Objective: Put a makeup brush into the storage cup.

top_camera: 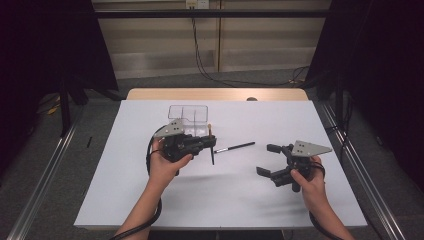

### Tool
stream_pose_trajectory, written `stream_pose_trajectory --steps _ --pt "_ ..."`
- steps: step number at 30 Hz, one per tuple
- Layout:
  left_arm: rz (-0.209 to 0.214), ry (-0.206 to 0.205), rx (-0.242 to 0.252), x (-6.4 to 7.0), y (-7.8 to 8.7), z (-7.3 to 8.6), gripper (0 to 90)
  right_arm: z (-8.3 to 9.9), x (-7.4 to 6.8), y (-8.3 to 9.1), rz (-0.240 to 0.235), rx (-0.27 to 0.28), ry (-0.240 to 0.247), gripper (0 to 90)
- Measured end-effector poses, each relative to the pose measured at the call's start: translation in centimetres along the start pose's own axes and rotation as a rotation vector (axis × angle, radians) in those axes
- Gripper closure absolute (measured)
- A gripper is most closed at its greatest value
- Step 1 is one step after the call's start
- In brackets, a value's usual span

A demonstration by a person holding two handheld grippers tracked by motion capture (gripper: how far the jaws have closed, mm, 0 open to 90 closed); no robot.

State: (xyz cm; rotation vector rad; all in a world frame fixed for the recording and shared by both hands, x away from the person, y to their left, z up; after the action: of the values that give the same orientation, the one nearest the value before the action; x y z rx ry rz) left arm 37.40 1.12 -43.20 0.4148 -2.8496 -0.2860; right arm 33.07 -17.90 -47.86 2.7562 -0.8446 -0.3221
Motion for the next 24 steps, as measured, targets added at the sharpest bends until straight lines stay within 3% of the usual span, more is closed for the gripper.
stream_pose_trajectory --steps 24 --pt "-0.03 -0.002 0.001 -0.7 0.6 -0.2 83.5 1.4 0.8 2.8 0.057 -0.023 0.014 3.7"
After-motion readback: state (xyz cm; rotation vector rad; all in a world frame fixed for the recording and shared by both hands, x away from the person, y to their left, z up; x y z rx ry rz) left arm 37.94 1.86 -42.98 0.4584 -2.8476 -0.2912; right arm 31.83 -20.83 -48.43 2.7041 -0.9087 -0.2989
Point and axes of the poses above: each handheld gripper's, and its own axes: y roughly backward along the jaws, z roughly out of its underside, x roughly to its right, the point moved 10 cm from there along -y, roughly forward along the jaws, and after that the axes turned 1 degree about -x, right-handed, at the moved point
